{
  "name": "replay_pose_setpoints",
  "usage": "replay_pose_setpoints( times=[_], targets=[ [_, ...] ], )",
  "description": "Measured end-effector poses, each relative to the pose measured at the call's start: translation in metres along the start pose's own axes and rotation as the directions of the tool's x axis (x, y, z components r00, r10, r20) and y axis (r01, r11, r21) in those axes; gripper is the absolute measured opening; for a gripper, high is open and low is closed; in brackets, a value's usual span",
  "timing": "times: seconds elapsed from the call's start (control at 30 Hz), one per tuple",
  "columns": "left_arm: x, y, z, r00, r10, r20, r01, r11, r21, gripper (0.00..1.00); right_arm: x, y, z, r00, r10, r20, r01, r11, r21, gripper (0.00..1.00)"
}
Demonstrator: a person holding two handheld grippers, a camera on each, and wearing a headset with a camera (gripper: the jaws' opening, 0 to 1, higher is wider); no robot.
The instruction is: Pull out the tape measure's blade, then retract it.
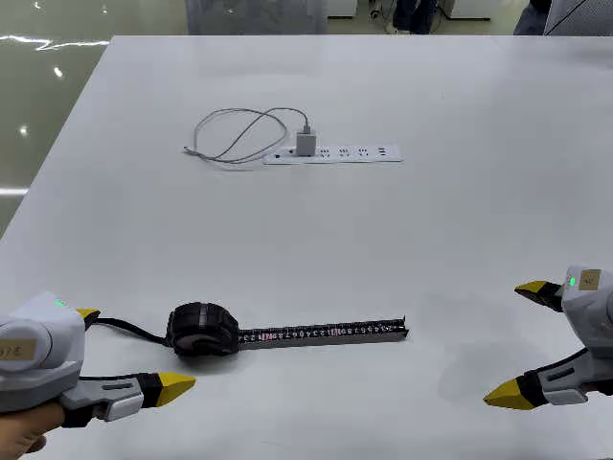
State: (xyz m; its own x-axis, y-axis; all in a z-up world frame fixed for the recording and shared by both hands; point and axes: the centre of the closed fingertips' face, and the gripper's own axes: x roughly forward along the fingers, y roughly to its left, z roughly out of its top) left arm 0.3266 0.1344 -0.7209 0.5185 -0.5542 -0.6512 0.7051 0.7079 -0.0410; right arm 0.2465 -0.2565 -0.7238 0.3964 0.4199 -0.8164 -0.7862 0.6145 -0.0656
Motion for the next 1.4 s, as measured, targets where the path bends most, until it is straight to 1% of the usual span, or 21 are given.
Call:
replay_pose_setpoints(
  times=[0.13,0.17,0.2,0.27,0.3,0.37,0.4,0.47,0.6,0.7,0.73,0.8,0.87,1.0,1.03,1.07,1.17,1.23,1.3,1.33,1.4],
  targets=[
    [0.005,-0.001,0.001,0.9998,0.016,-0.015,-0.016,1.000,0.003,0.99,0.002,-0.001,0.005,0.9997,0.019,-0.017,-0.019,0.999,-0.043,0.99],
    [0.006,0.001,-0.002,0.9990,0.031,-0.033,-0.032,0.999,-0.021,0.99,0.004,0.000,0.007,0.9992,0.032,-0.024,-0.033,0.998,-0.048,0.99],
    [0.007,0.003,-0.002,0.9985,0.041,-0.035,-0.042,0.998,-0.040,0.99,0.004,-0.001,0.007,0.9990,0.034,-0.030,-0.036,0.998,-0.056,0.99],
    [0.008,0.006,0.003,0.9981,0.061,-0.003,-0.061,0.995,-0.078,0.99,0.006,-0.002,0.010,0.9983,0.042,-0.041,-0.045,0.996,-0.080,0.99],
    [0.008,0.007,0.004,0.9978,0.066,0.004,-0.065,0.994,-0.086,0.99,0.007,-0.002,0.011,0.9979,0.047,-0.046,-0.050,0.995,-0.088,0.99],
    [0.009,0.009,0.006,0.9968,0.079,0.007,-0.078,0.992,-0.101,0.99,0.009,-0.003,0.015,0.9971,0.055,-0.053,-0.060,0.993,-0.105,0.99],
    [0.010,0.010,0.006,0.9955,0.095,0.004,-0.094,0.990,-0.103,0.99,0.010,-0.005,0.016,0.9966,0.057,-0.061,-0.064,0.991,-0.120,0.99],
    [0.012,0.011,0.007,0.9946,0.103,0.010,-0.102,0.990,-0.103,0.99,0.011,-0.007,0.018,0.9957,0.061,-0.070,-0.069,0.989,-0.133,0.99],
    [0.017,0.006,0.010,0.9949,0.099,0.017,-0.096,0.988,-0.122,0.99,0.015,-0.012,0.021,0.9940,0.070,-0.084,-0.082,0.984,-0.155,0.99],
    [0.020,0.004,0.012,0.9935,0.111,0.026,-0.107,0.986,-0.129,0.99,0.019,-0.016,0.025,0.9936,0.071,-0.087,-0.086,0.981,-0.176,0.99],
    [0.022,0.005,0.014,0.9909,0.128,0.039,-0.122,0.983,-0.136,0.99,0.021,-0.017,0.028,0.9936,0.070,-0.089,-0.085,0.979,-0.183,0.99],
    [0.025,0.001,0.016,0.9910,0.126,0.044,-0.119,0.983,-0.138,0.99,0.025,-0.020,0.031,0.9940,0.058,-0.092,-0.076,0.976,-0.203,0.99],
    [0.030,0.000,0.019,0.9883,0.140,0.061,-0.131,0.983,-0.131,0.99,0.029,-0.020,0.035,0.9926,0.073,-0.097,-0.092,0.974,-0.205,0.99],
    [0.038,-0.003,0.024,0.9868,0.142,0.077,-0.130,0.980,-0.150,0.99,0.037,-0.020,0.039,0.9904,0.095,-0.100,-0.114,0.973,-0.201,0.99],
    [0.039,-0.003,0.025,0.9849,0.153,0.081,-0.140,0.979,-0.151,0.99,0.038,-0.019,0.040,0.9903,0.098,-0.098,-0.117,0.972,-0.204,0.99],
    [0.039,0.002,0.021,0.9794,0.194,0.055,-0.183,0.970,-0.160,0.99,0.040,-0.019,0.041,0.9894,0.105,-0.100,-0.124,0.971,-0.206,0.99],
    [0.043,-0.005,0.022,0.9826,0.180,0.046,-0.170,0.971,-0.165,0.99,0.044,-0.019,0.043,0.9874,0.112,-0.112,-0.134,0.966,-0.219,0.99],
    [0.044,-0.009,0.025,0.9837,0.169,0.062,-0.156,0.973,-0.171,0.99,0.047,-0.018,0.043,0.9850,0.123,-0.121,-0.148,0.963,-0.225,0.99],
    [0.046,-0.009,0.025,0.9804,0.183,0.071,-0.171,0.973,-0.153,0.99,0.050,-0.017,0.043,0.9831,0.129,-0.129,-0.157,0.959,-0.235,0.99],
    [0.047,-0.010,0.026,0.9795,0.183,0.084,-0.170,0.975,-0.141,0.99,0.052,-0.017,0.043,0.9819,0.133,-0.135,-0.162,0.957,-0.239,0.99],
    [0.049,-0.012,0.027,0.9787,0.180,0.098,-0.165,0.976,-0.143,0.99,0.057,-0.018,0.043,0.9807,0.135,-0.141,-0.167,0.955,-0.246,0.99]
  ],
)
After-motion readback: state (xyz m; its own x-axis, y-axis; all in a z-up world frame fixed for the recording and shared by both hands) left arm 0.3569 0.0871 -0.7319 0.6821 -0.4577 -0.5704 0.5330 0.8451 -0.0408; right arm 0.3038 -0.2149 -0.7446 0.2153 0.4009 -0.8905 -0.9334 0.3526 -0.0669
